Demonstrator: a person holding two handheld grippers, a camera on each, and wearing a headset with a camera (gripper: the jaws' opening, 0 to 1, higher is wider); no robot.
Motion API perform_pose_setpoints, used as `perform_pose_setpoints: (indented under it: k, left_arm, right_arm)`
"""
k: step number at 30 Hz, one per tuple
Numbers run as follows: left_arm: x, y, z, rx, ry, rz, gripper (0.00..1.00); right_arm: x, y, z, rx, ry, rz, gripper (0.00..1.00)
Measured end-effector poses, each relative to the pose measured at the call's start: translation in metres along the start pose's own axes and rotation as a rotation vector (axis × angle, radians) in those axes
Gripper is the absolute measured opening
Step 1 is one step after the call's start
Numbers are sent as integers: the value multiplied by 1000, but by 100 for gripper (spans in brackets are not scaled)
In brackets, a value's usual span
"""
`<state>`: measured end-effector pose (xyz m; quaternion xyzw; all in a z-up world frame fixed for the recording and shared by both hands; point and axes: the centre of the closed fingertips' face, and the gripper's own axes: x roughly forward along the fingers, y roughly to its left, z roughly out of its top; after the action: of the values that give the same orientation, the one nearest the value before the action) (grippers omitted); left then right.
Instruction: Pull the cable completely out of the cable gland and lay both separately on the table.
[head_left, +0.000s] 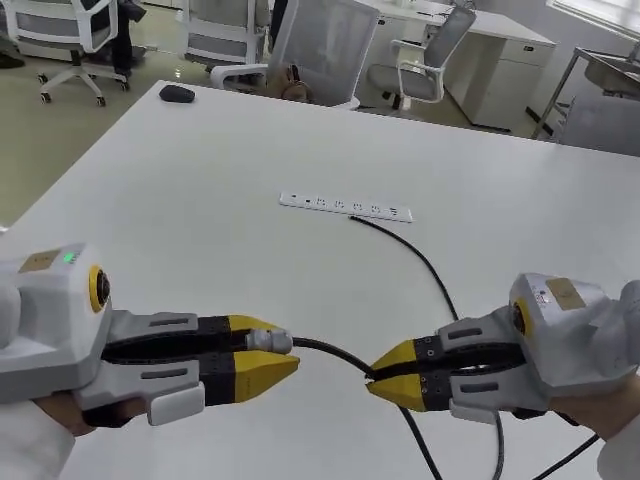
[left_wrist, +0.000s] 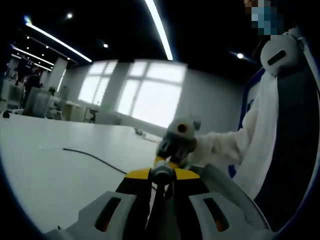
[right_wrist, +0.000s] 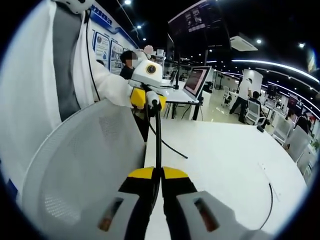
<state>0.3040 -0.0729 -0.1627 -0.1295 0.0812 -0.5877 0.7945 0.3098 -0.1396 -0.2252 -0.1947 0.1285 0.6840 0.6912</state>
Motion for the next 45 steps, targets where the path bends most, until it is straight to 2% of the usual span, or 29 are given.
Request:
perform_pose_setpoints:
  k: [7, 16, 20, 24, 31, 35, 38, 45]
  left_arm:
    - [0, 0, 1, -3, -7, -2, 17]
    - [-1, 1, 5, -6, -23, -5, 17]
    - [-1, 1, 6, -5, -29, -3, 17]
    - [-1, 1, 5, -5, -25, -4, 17]
    - [0, 1, 3, -8, -18, -4, 17]
    - [0, 1, 2, -7, -12, -6, 17]
    - [0, 1, 2, -11, -14, -3, 17]
    - [-1, 0, 0, -15, -8, -3, 17]
  right_arm:
    - [-5, -1, -21, 32, 53, -14, 3]
    - [-2, -2, -19, 62, 64, -5, 5]
    - [-2, -5, -7, 51, 47, -2, 13]
    - [1, -11, 16, 43, -23, -15, 19]
    - [9, -5, 69, -14, -164, 9, 18]
    - [12, -1, 86, -50, -189, 26, 17]
    - [17, 2, 90, -74, -185, 45, 17]
    - [28, 6, 85, -84, -172, 64, 12]
